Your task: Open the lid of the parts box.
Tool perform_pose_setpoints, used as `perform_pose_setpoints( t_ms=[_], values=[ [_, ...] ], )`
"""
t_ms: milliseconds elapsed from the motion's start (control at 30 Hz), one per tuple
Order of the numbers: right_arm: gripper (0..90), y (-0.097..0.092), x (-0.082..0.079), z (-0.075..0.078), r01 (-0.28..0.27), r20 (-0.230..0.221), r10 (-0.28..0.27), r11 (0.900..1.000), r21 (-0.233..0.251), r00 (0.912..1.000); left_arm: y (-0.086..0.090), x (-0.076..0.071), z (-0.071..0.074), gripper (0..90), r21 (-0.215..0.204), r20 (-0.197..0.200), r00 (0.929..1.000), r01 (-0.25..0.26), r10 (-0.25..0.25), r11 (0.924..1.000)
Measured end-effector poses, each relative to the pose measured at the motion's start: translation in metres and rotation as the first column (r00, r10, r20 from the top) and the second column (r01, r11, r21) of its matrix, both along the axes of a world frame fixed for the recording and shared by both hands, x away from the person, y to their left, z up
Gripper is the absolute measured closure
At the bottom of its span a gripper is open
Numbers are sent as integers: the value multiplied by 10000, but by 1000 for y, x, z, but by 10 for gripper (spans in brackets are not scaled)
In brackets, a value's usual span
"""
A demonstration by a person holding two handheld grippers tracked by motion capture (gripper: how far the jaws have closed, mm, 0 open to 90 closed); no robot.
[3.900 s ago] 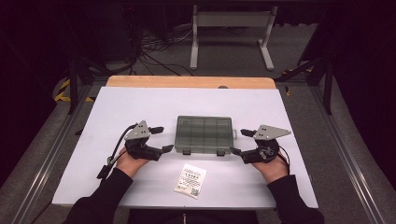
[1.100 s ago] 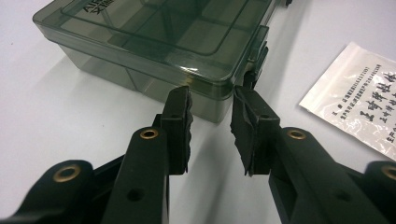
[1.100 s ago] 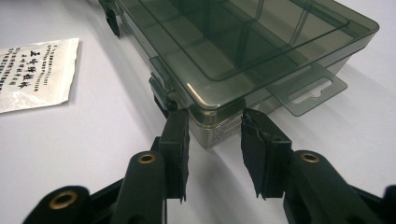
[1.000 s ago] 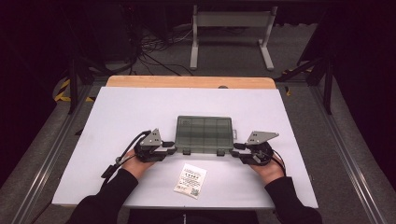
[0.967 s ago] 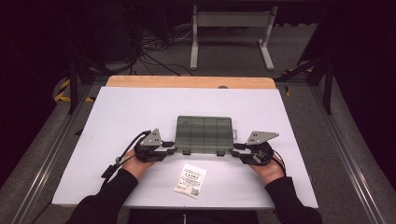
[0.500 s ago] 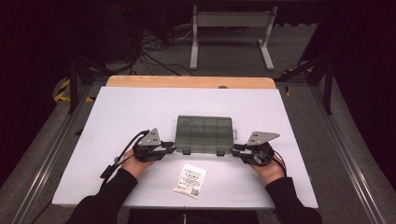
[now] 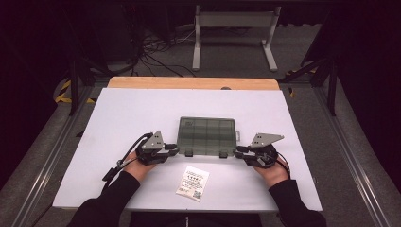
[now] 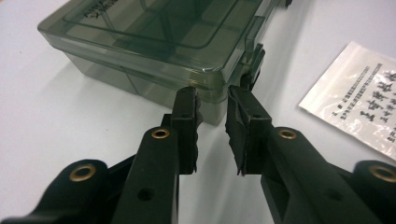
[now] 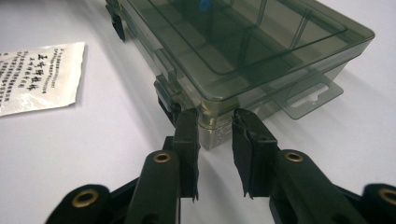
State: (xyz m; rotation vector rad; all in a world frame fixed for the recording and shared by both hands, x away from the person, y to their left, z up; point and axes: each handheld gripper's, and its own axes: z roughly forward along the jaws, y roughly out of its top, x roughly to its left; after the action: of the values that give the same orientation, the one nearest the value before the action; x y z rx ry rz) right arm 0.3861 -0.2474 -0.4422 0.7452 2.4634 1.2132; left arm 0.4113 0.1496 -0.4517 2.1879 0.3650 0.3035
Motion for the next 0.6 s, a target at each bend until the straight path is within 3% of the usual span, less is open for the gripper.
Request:
perform_pose_setpoints(
  t_ms=[433, 600],
  values=[
    [763, -2, -1, 11, 74, 335, -97, 9976, 691, 9994, 7, 1, 8, 781, -1173, 81, 10000, -37, 47, 9931],
    [764, -2, 1, 15, 151, 487, -201, 9947, 1017, 9986, 8, 4, 10, 782, -1884, -33, 9998, -217, 215, 9819]
  ],
)
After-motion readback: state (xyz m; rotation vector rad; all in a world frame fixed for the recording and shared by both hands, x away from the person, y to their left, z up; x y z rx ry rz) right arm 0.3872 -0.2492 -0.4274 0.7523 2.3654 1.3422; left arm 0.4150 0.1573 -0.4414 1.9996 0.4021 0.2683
